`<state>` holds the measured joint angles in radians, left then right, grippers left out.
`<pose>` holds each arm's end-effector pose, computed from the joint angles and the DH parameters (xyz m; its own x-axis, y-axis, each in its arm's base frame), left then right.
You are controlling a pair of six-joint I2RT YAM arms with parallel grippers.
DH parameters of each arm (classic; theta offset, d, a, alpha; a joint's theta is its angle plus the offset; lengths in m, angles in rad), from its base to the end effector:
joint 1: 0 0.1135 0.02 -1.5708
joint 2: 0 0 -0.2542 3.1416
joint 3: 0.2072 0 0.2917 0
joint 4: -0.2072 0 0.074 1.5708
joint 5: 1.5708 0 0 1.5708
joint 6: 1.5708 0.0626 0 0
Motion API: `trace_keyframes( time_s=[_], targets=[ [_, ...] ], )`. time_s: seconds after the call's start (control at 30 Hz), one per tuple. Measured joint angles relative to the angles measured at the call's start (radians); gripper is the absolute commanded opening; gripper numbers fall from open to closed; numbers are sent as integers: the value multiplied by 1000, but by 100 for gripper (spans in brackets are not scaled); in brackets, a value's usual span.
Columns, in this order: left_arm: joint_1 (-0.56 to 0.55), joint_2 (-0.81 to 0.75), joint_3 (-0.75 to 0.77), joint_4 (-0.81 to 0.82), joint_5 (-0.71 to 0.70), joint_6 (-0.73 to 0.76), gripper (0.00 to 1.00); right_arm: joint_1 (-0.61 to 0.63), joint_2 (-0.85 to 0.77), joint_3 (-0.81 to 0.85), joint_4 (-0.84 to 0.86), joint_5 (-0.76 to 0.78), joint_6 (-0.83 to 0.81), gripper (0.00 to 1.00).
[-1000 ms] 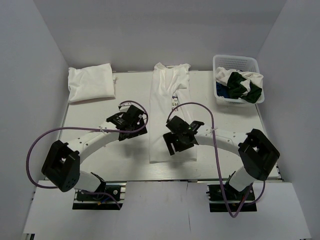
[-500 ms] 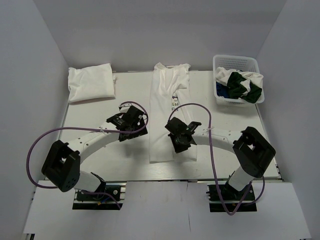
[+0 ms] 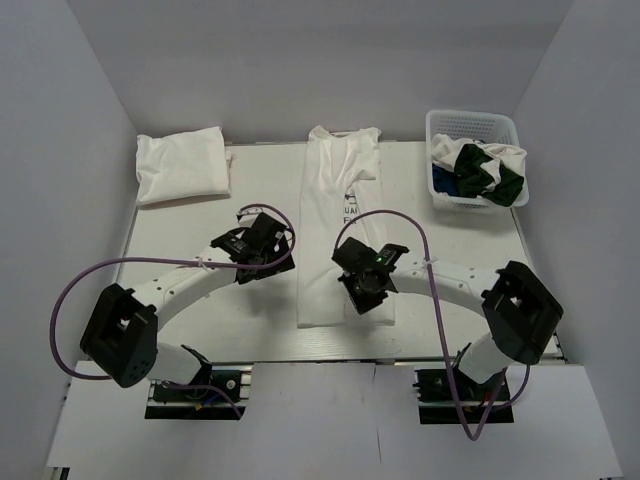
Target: Fold and stack the t-shirts
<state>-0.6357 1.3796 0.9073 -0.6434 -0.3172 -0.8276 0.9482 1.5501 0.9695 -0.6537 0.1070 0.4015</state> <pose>0.2625 -0.1695 0.1667 -0.8232 -0.2620 -0.5037 -0.2251 0.9651 -0.1341 0.1986 0.2653 0.1326 -0.8143 -0.4680 -0.3433 -0.5094 0.8597 0.0362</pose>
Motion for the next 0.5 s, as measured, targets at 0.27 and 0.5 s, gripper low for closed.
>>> trace_keyframes(
  time_s=[0.27,0.5],
  targets=[
    [0,6,0,5,15,0,99,37,7,25,-61,-58,-74,0],
    [0,32,0,17,22,0,99,51,101,14,22,-173,-119,0]
  ],
)
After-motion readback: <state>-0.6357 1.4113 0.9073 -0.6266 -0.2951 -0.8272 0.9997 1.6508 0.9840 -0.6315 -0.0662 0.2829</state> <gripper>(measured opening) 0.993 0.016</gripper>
